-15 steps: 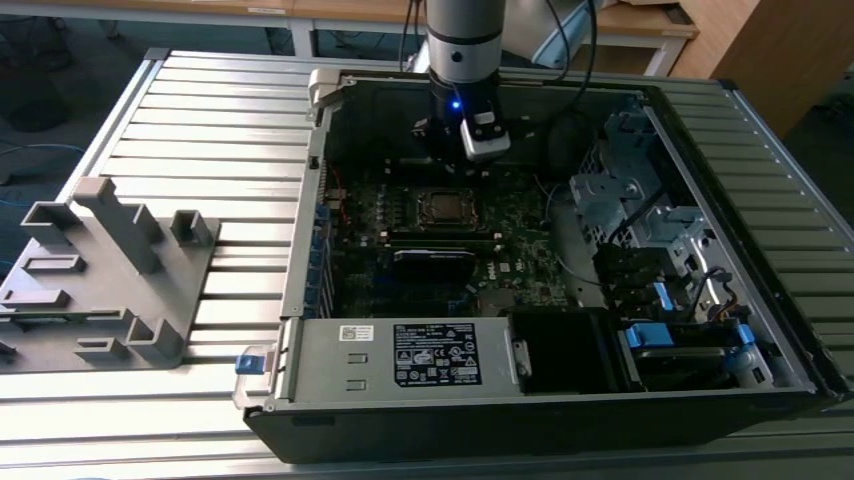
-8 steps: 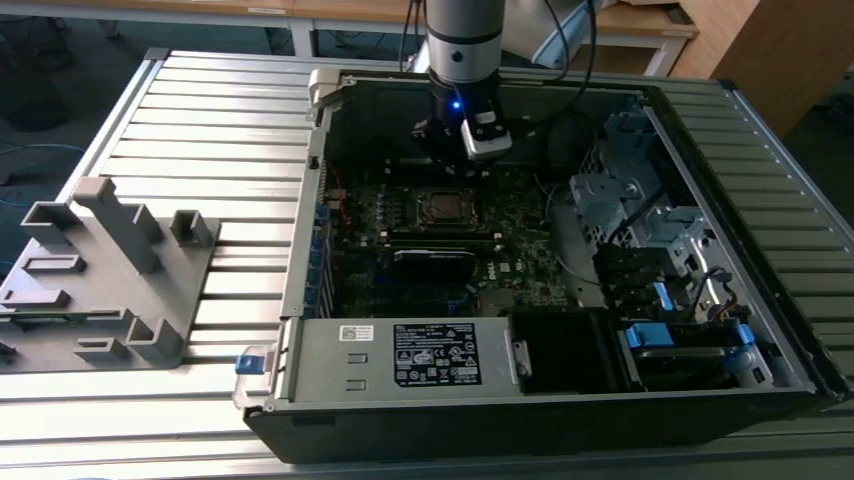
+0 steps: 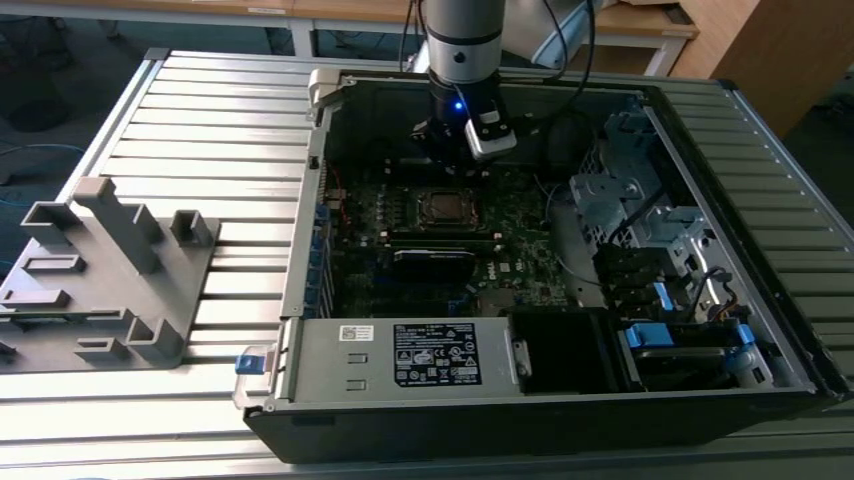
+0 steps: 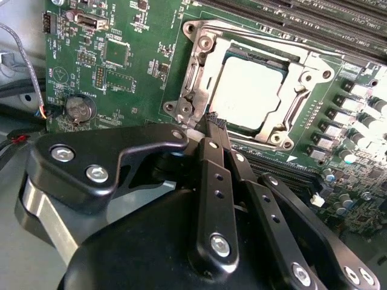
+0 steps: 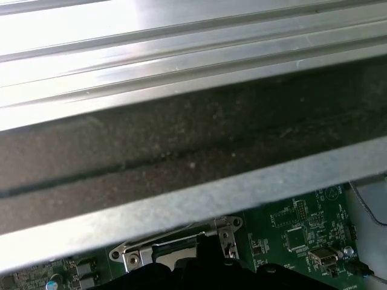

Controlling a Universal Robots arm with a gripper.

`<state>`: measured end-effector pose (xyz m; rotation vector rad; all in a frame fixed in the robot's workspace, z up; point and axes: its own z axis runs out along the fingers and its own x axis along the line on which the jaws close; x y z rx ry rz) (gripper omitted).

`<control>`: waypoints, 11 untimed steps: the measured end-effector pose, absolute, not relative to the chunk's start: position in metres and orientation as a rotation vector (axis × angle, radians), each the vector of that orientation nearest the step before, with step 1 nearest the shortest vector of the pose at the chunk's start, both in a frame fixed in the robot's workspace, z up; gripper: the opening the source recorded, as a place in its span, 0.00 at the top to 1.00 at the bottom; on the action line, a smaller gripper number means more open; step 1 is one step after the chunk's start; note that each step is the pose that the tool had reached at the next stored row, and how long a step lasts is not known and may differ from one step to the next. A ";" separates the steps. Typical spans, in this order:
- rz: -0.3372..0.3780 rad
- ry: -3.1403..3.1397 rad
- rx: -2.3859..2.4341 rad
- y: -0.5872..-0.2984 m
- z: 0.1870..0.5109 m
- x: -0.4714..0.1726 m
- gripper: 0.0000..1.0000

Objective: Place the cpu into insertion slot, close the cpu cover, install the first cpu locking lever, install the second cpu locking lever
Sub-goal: 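Install the first cpu locking lever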

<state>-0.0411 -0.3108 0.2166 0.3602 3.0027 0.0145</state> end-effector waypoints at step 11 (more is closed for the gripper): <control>0.004 3.002 0.359 -0.311 0.217 -0.043 0.90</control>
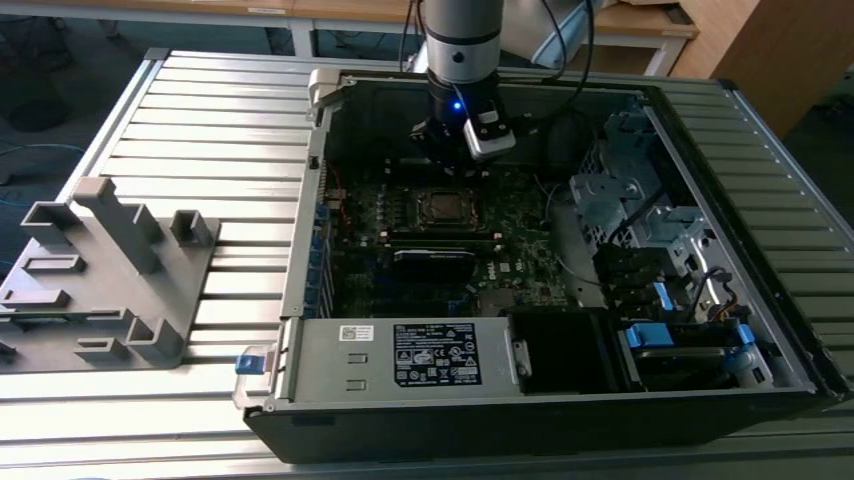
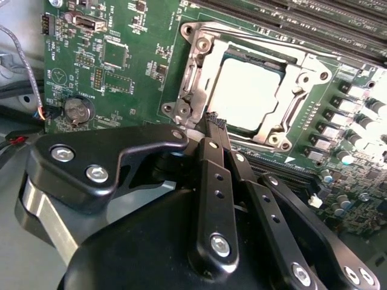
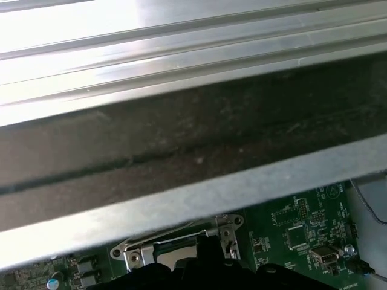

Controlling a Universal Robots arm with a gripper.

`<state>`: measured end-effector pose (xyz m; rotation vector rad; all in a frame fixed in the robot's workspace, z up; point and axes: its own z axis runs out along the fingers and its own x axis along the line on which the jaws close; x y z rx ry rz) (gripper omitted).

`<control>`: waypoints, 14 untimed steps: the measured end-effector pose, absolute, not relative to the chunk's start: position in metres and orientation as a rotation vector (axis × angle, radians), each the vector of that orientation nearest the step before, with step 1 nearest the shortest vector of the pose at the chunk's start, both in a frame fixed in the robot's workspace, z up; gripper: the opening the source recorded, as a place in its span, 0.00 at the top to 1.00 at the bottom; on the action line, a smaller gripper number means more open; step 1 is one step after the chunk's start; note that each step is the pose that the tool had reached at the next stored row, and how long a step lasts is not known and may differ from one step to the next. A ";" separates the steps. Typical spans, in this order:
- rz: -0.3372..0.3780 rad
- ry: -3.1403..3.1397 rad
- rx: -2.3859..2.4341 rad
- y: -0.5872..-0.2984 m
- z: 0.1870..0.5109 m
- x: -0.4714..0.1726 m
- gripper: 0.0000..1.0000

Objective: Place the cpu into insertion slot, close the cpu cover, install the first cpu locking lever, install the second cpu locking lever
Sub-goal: 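Install the first cpu locking lever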

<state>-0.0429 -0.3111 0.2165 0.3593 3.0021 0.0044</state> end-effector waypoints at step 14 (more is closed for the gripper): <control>0.002 3.004 0.359 -0.313 0.215 -0.051 0.90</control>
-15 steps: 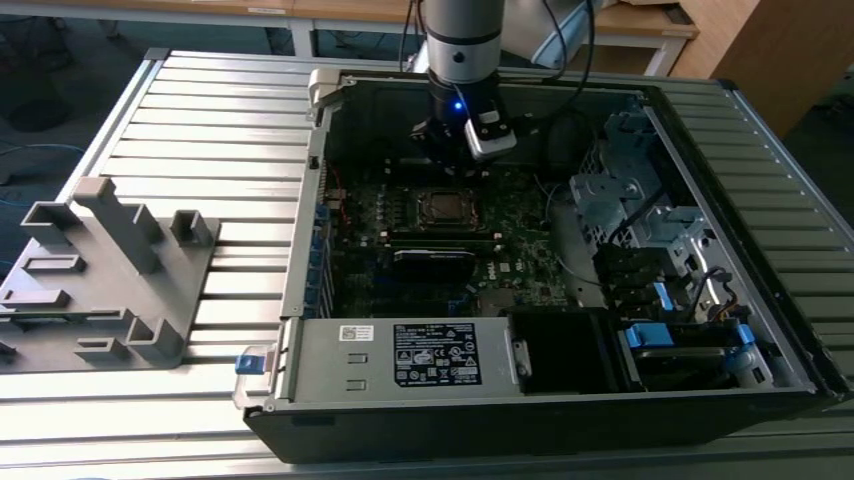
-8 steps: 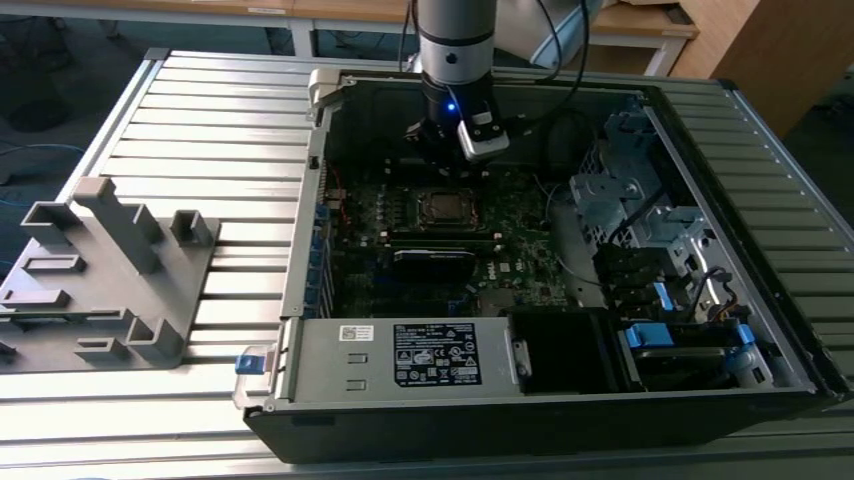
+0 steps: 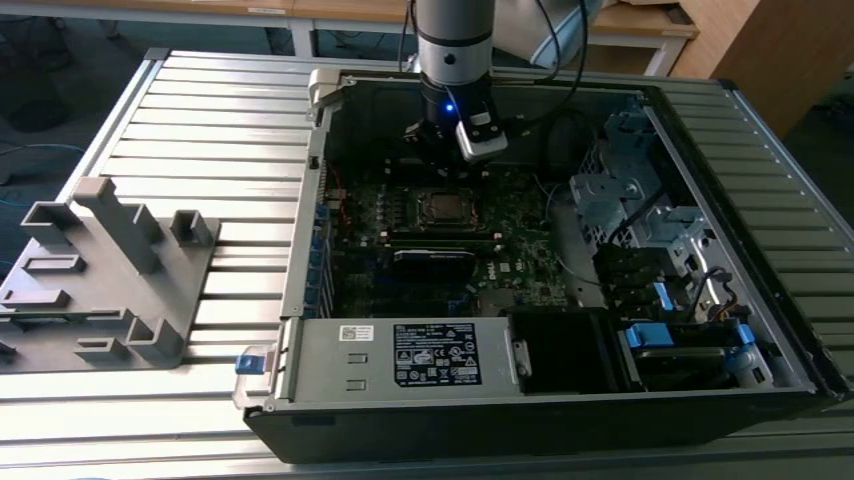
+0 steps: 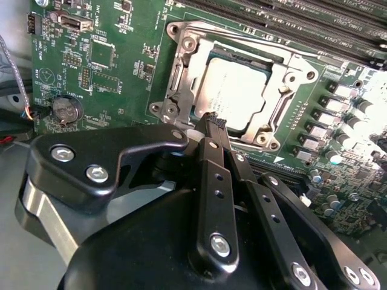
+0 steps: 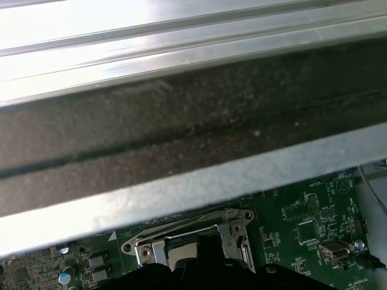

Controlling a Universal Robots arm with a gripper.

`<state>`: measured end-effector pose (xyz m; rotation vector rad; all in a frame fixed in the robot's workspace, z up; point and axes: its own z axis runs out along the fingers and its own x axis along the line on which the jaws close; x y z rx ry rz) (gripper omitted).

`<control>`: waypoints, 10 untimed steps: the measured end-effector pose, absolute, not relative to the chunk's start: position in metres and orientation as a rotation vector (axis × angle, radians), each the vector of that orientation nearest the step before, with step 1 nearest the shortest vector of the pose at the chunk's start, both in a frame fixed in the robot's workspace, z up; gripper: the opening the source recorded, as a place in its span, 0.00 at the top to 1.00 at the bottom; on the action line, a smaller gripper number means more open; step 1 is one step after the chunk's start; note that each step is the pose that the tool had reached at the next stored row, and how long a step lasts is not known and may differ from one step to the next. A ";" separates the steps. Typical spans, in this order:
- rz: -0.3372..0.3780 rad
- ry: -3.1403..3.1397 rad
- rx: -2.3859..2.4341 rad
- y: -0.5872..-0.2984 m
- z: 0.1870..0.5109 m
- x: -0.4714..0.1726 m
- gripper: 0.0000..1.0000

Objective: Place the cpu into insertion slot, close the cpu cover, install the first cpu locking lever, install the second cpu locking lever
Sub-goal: 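Install the first cpu locking lever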

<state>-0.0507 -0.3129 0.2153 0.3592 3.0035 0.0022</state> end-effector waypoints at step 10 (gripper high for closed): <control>-0.010 3.060 0.364 -0.313 0.214 -0.049 0.90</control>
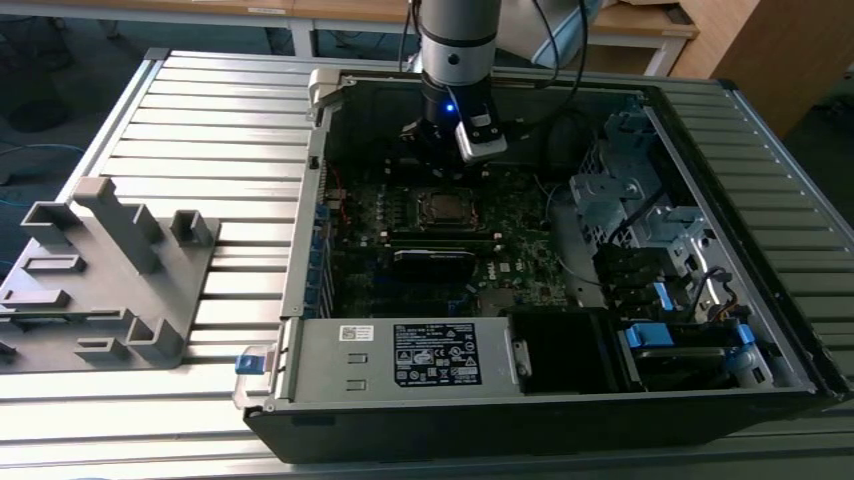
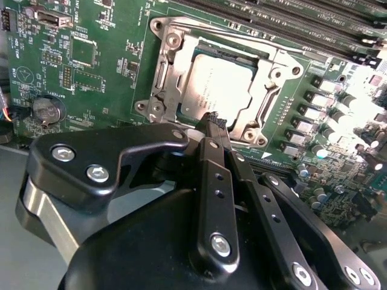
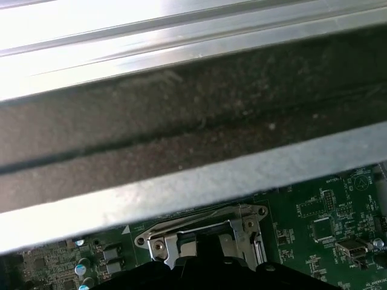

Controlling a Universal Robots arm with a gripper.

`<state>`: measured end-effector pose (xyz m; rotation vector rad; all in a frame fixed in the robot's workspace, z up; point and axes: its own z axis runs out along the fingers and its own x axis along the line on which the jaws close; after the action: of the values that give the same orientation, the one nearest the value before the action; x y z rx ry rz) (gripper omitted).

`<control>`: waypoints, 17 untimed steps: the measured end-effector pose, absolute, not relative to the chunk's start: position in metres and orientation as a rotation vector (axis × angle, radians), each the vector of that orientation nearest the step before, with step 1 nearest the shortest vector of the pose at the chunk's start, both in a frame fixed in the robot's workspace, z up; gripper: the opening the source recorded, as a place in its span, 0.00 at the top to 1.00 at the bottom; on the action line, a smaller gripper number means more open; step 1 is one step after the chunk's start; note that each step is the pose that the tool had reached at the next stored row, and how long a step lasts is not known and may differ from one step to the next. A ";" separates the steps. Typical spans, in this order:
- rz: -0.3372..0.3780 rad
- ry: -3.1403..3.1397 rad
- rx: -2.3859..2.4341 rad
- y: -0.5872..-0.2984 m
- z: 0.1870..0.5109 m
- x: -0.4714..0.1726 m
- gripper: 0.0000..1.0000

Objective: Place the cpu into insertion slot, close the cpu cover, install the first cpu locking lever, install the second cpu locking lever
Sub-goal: 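Install the first cpu locking lever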

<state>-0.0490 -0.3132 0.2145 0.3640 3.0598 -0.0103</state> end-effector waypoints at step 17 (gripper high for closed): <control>-0.008 3.062 0.298 -0.329 0.214 -0.049 0.90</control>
<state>-0.0490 -0.3292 0.2140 0.2985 3.0620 -0.0079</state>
